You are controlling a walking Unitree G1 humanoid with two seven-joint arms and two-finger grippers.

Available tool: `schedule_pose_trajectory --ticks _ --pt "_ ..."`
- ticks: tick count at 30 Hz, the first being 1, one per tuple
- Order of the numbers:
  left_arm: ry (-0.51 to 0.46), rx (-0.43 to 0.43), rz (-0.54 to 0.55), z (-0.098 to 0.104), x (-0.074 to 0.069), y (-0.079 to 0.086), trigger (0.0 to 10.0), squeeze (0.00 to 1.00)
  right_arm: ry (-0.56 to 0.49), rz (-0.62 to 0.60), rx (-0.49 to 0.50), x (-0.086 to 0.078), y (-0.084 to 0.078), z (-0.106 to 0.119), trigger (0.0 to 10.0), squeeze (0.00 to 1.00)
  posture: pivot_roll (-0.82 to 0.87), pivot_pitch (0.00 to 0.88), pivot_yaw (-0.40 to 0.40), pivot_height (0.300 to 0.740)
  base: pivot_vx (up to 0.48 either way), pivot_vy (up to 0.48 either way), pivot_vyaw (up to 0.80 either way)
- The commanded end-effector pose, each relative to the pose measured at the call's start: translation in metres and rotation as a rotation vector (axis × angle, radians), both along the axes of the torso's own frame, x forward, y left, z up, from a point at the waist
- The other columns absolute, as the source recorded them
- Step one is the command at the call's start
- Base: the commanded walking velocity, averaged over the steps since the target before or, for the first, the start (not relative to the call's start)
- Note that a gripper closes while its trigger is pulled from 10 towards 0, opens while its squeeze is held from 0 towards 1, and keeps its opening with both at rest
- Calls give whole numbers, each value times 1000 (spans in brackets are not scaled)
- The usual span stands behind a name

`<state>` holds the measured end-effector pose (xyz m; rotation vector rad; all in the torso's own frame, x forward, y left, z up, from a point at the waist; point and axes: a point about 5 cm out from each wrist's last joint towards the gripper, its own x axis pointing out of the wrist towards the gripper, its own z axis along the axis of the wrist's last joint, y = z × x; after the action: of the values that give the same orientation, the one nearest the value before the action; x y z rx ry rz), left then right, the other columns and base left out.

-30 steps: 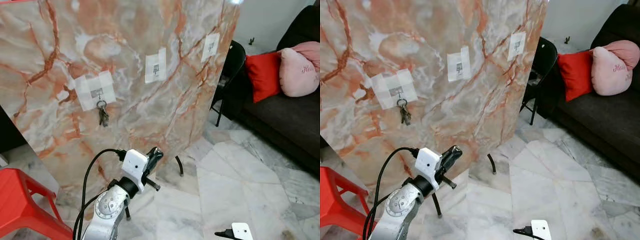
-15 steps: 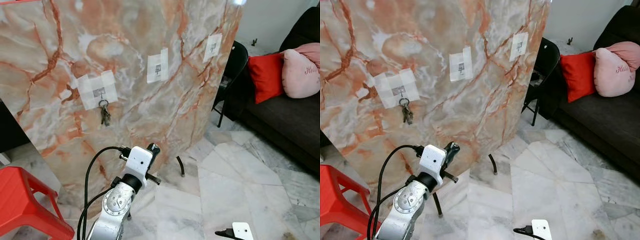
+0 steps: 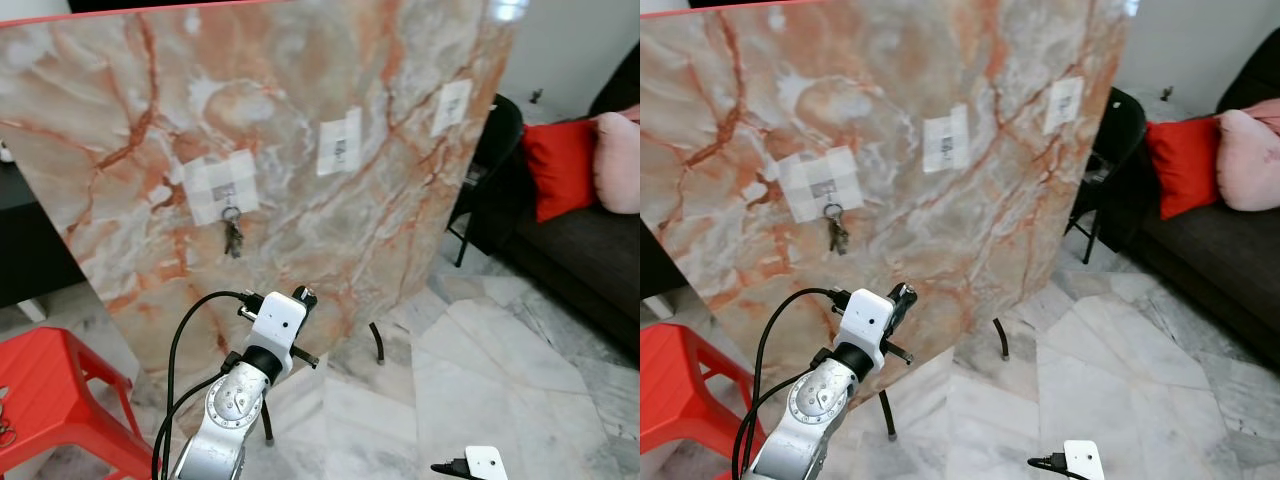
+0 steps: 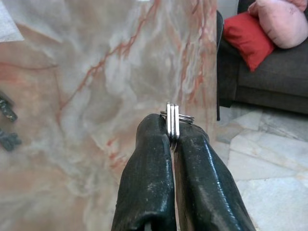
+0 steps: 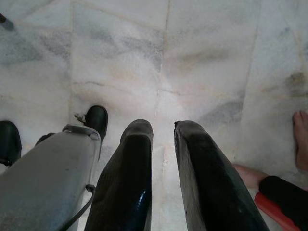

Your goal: Hang keys on a hook

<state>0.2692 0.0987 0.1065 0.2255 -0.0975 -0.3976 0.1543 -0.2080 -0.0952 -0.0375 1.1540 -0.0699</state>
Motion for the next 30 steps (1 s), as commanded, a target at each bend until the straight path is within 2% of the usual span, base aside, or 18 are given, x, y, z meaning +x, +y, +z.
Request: schedule_pose_trajectory --ticks 1,9,18,30 --pt "-1 20 -21 -1 0 -6 10000 0 -8 -5 -13 1 -4 1 10000 0 114 0 -108 740 322 0 0" --pt "0 13 -74 -1 -4 -8 10000 0 -7 -17 -10 0 -4 1 10000 0 115 0 -107 740 240 0 0" --pt "4 -13 -151 -2 -14 -12 10000 0 5 5 -10 -1 -4 0 10000 0 121 0 -108 740 0 0 -783" --pt "-14 -10 -113 2 -8 -8 10000 0 4 13 -10 0 -3 1 10000 0 123 0 -109 740 0 0 -760"
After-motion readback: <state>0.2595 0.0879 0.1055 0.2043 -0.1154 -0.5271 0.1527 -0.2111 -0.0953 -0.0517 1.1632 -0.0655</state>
